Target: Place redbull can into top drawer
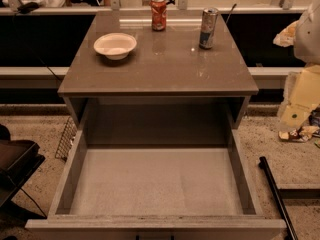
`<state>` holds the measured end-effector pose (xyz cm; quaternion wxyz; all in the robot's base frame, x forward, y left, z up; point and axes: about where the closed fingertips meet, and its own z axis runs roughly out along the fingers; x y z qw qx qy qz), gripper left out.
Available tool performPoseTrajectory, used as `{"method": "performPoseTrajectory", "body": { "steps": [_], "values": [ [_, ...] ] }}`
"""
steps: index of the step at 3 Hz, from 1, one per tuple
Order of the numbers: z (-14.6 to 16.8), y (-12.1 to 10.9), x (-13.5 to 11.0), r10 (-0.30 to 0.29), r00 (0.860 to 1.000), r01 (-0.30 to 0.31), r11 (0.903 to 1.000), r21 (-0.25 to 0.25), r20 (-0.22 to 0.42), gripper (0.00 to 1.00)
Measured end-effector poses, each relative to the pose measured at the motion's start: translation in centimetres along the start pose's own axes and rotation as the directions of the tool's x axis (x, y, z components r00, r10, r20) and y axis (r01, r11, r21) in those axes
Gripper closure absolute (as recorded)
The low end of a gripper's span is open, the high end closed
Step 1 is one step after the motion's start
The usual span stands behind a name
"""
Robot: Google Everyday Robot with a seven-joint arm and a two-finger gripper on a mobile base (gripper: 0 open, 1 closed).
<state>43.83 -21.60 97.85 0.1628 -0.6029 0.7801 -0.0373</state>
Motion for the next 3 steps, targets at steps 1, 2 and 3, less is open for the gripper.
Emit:
{"method": "performPoseTrajectory", "body": {
  "steps": [1,2,3],
  "values": [
    [0.0,0.0,0.0,0.000,1.000,0.000,1.0000,0.000,0.000,0.00],
    [0.1,0.0,0.3,0.027,1.000,-0.027,0.9994,0.020,0.016,0.00],
    [2.2,-1.8,1.4,0.115,0.987,-0.123,0.9902,0.065,0.114,0.00]
  ]
}}
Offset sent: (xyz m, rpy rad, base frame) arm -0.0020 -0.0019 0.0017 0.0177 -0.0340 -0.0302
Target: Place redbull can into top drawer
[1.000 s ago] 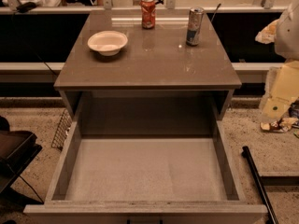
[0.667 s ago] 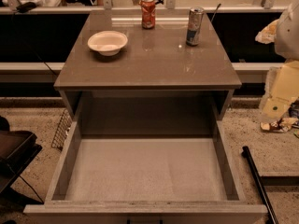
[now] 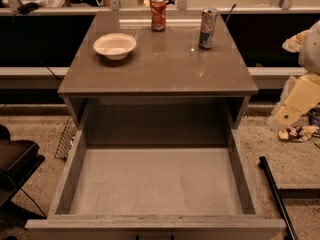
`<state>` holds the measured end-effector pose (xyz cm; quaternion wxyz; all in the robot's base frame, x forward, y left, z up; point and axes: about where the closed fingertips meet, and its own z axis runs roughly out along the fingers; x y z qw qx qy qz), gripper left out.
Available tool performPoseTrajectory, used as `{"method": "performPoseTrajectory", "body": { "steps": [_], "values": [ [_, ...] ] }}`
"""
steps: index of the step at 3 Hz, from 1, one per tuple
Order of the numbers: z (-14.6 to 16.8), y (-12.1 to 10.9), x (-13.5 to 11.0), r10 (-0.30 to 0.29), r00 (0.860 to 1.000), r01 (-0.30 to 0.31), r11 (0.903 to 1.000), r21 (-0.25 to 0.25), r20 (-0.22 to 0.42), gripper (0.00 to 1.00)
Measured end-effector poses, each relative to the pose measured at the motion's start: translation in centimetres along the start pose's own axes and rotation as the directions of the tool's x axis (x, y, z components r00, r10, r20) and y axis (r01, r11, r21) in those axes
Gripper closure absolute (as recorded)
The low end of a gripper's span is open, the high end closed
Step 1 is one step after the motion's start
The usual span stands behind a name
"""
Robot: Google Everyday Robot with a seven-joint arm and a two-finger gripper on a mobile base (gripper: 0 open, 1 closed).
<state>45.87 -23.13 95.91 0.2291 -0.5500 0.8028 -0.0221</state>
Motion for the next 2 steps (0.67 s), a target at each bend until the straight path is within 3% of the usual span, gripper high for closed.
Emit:
{"method": "performPoseTrajectory", "body": {
  "steps": [1,2],
  "values": [
    [5.0,-1.9,1.8,0.185,0.964,-0.191,0.9815,0.013,0.188,0.00],
    [8.6,-3.0,2.2,0.271,0.891,-0.289,0.9572,-0.004,0.363,0.00]
  ]
}}
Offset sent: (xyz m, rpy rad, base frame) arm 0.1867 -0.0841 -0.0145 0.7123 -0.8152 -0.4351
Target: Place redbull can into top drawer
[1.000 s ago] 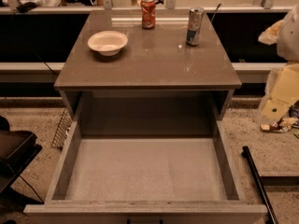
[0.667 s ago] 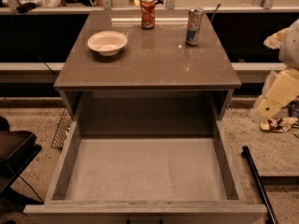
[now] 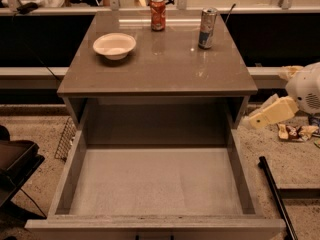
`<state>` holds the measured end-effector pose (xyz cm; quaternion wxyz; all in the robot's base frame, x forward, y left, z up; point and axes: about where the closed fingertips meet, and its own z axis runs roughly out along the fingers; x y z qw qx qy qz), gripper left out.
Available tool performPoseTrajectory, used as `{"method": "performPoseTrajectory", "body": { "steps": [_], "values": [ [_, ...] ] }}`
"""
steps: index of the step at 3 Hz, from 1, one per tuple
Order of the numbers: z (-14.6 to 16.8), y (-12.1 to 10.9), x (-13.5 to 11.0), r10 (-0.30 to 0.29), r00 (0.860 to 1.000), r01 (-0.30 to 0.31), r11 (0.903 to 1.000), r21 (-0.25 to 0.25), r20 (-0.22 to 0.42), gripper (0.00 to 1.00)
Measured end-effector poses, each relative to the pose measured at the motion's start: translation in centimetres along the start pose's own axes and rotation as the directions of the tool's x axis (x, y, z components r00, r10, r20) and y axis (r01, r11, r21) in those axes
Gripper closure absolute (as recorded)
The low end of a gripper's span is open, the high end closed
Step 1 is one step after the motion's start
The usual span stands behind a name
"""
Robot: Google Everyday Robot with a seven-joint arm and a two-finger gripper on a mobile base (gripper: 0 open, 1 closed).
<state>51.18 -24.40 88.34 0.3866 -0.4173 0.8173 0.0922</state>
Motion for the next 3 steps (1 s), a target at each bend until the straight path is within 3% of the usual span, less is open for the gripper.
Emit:
{"method": "performPoseTrajectory", "body": {
  "steps": [1,2,3],
  "values": [
    [2.5,-1.9,-0.8,0.041,0.985,-0.052,0.9969,0.060,0.168,0.00],
    [3.7,-4.1,-2.0,0.057,0.951,-0.106,0.9835,0.147,0.304,0.00],
    [3.8,-6.8,-3.2,0.058,0.916,-0.169,0.9530,0.252,0.397,0.00]
  ]
}}
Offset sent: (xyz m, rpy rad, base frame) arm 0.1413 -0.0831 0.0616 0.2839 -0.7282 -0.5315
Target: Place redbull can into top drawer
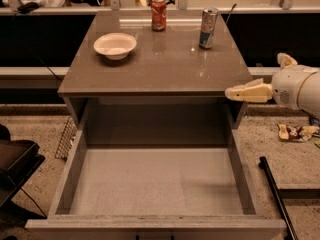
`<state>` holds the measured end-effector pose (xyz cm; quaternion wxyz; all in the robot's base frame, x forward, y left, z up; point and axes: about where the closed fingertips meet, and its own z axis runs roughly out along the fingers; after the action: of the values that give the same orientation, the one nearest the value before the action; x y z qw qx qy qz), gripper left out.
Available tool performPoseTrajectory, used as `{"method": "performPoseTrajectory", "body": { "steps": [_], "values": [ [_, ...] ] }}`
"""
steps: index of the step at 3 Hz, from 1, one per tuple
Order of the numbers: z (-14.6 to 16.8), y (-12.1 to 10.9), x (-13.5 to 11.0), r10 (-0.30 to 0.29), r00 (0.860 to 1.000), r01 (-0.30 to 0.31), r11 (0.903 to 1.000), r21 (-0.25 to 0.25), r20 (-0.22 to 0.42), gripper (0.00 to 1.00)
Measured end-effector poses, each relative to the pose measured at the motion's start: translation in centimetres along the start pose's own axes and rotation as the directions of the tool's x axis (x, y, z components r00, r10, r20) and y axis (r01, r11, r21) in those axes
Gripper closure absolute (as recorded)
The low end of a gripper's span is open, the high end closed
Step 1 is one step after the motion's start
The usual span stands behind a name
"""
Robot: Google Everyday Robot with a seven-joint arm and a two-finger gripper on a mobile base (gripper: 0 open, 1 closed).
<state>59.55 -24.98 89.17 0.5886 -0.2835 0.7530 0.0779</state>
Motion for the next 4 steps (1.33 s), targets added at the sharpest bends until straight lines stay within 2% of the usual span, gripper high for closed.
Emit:
{"method": "performPoseTrajectory", "body": {
  "steps": [1,2,3,4],
  "values": [
    [-0.3,-2.8,-0.8,0.014,0.999,-0.019,0.9881,0.153,0.028,0.00],
    [-0.7,-5.0,-1.5,0.009,0.999,-0.021,0.9712,0.237,0.052,0.00],
    [0.2,-5.0,-1.8,0.030,0.996,-0.048,0.9725,0.228,0.083,0.00],
    [4.4,-5.7,-3.0,0.094,0.981,-0.122,0.9785,0.166,0.169,0.00]
  ]
}}
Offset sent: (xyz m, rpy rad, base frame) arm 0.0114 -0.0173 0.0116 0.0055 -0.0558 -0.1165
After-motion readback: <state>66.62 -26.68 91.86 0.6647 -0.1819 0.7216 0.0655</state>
